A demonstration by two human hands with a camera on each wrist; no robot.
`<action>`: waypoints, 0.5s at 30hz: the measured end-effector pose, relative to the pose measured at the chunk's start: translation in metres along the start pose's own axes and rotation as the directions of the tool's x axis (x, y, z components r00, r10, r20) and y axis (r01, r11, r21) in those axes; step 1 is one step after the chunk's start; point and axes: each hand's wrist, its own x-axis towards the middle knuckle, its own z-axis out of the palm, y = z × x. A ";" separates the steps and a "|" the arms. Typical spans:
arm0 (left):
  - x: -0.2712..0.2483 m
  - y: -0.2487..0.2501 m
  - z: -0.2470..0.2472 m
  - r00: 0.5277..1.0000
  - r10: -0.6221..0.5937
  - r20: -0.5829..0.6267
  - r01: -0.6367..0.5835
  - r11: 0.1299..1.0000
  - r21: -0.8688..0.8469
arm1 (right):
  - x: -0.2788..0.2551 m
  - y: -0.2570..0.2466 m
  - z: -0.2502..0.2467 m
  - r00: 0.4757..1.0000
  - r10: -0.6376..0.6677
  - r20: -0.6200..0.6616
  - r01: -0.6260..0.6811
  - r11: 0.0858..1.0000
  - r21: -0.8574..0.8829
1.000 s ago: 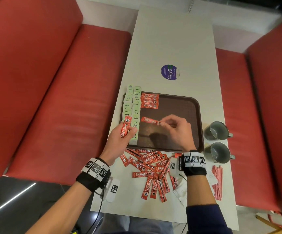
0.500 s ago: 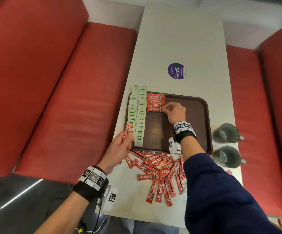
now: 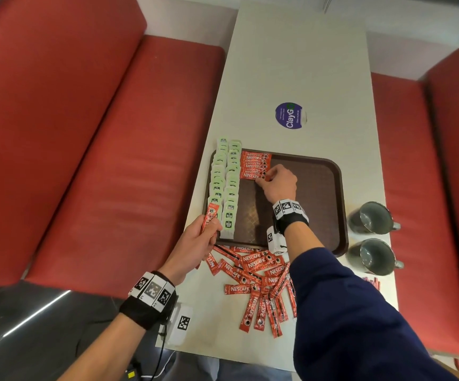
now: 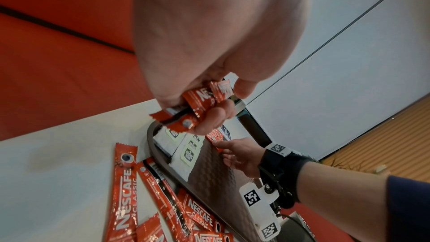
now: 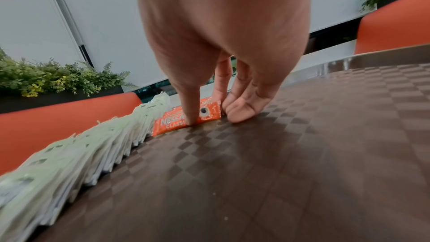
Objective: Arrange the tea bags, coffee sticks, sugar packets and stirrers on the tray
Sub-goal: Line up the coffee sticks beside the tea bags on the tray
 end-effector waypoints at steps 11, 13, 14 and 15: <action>0.002 0.001 -0.001 0.999 -0.029 0.027 0.030 0.999 -0.042 | -0.003 -0.010 0.002 0.997 0.077 -0.003 -0.077 0.996 -0.036; 0.000 0.002 -0.001 0.999 -0.013 0.036 0.014 0.999 -0.029 | -0.005 -0.009 0.000 0.996 0.087 0.009 -0.086 0.996 -0.028; -0.002 0.003 -0.001 0.999 -0.002 0.042 0.003 1.000 -0.022 | -0.007 -0.010 -0.003 0.996 0.088 0.009 -0.088 0.996 -0.015; -0.003 0.004 -0.001 0.999 0.011 0.049 -0.010 1.000 -0.015 | -0.010 -0.011 -0.008 0.996 0.084 0.004 -0.084 0.996 0.002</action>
